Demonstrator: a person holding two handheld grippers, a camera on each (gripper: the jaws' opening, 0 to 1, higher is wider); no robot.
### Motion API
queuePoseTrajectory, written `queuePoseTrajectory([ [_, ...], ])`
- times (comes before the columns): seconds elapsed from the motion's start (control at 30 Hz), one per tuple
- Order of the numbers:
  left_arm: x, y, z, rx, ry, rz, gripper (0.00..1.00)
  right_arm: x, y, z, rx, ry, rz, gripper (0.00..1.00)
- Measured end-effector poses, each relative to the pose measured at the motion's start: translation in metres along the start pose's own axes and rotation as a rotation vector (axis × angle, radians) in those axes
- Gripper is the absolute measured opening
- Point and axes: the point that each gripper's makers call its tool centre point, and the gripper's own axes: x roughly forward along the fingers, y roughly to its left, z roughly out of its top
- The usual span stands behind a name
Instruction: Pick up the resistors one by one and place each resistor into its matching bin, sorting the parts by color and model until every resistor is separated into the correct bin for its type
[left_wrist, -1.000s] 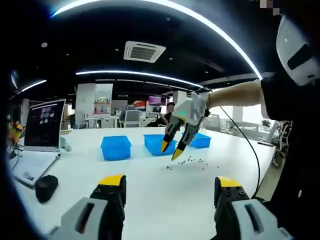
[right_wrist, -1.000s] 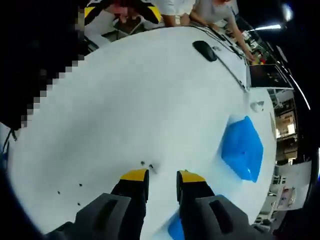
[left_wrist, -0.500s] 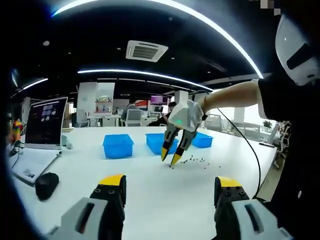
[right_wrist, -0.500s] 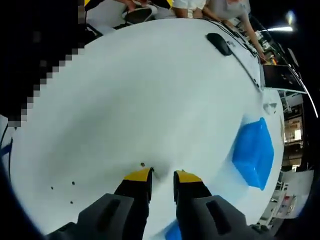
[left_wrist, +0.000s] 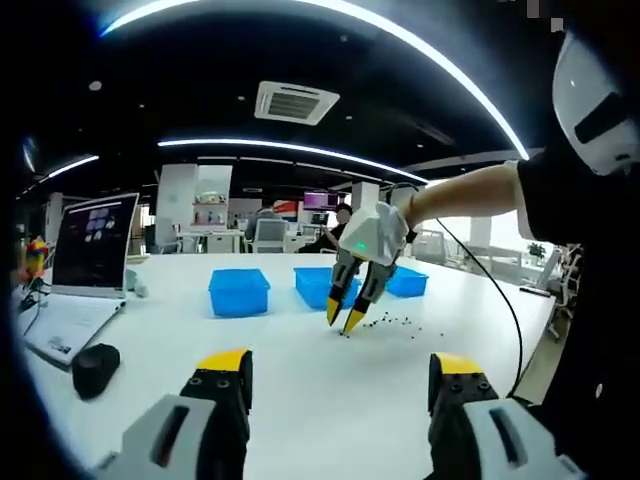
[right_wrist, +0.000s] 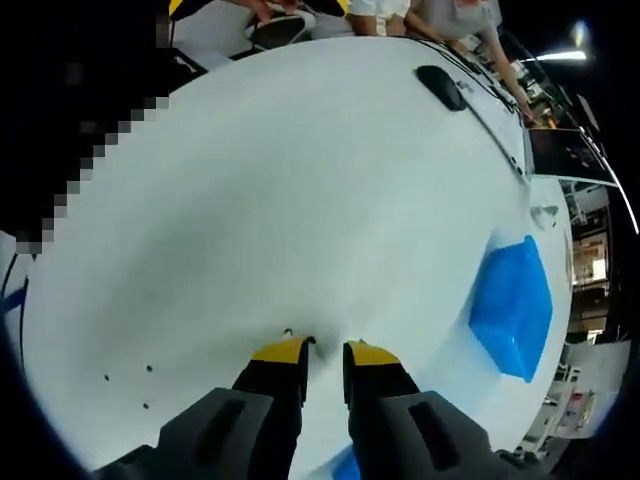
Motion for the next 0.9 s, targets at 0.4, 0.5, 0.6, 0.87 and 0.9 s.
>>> queuePoseTrajectory([
  [0.4,-0.001,0.001,0.000,-0.003,0.000,0.005,0.72,0.004,0.004,0.002,0.019,-0.003,0.059,0.08],
  [0.5,-0.002,0.002,0.001,-0.004,-0.001,0.006,0.72,0.005,0.004,0.001,0.026,0.000,0.073,0.06],
  [0.6,-0.003,0.002,0.001,-0.005,-0.002,0.008,0.72,0.005,0.004,0.001,0.038,0.005,0.078,0.06],
  [0.87,-0.003,0.002,0.004,-0.008,-0.012,0.005,0.72,-0.011,-0.004,0.011,0.123,-0.060,-0.012,0.06],
  [0.9,-0.003,0.002,0.005,-0.006,-0.014,0.006,0.72,-0.017,-0.006,0.012,0.147,-0.083,-0.037,0.06],
])
